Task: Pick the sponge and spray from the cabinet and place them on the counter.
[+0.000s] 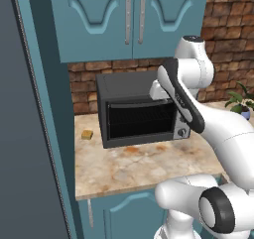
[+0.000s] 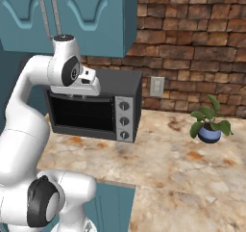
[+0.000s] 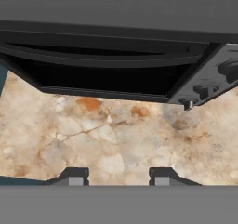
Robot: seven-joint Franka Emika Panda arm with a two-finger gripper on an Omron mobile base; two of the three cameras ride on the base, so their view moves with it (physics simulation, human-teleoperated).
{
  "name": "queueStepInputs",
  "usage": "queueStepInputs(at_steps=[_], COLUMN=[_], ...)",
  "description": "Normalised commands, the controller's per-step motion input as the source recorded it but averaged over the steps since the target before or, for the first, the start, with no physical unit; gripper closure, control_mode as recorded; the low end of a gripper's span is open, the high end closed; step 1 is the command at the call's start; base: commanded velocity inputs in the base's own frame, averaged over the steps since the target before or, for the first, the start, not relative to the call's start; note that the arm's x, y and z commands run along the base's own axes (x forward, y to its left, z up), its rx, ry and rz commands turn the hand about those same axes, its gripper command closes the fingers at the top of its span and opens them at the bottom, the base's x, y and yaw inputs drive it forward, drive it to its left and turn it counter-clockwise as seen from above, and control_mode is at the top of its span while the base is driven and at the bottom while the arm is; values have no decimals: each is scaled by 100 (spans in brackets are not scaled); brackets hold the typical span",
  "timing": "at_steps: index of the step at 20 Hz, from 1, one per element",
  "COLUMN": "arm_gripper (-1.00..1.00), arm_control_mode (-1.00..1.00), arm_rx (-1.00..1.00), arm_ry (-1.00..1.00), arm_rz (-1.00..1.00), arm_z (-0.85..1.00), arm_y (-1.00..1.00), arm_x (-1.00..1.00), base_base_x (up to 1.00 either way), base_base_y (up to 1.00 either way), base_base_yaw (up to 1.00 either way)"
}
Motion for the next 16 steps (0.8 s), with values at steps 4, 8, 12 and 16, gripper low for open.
queueStepInputs(at_steps=[4, 8, 12, 16], arm_gripper=[-100, -100, -100, -100], arm_control_mode=[-100, -100, -100, -100], arm_rx=[0, 0, -1, -3], arm_ry=[0, 0, -8, -16], arm_rz=[0, 0, 0, 0], arm_z=[0, -3, 12, 36], arm_y=[0, 0, 2, 0], arm_x=[0, 0, -6, -13], base_base_x=[0, 0, 0, 0], base_base_y=[0, 0, 0, 0], base_base_yaw=[0, 0, 0, 0])
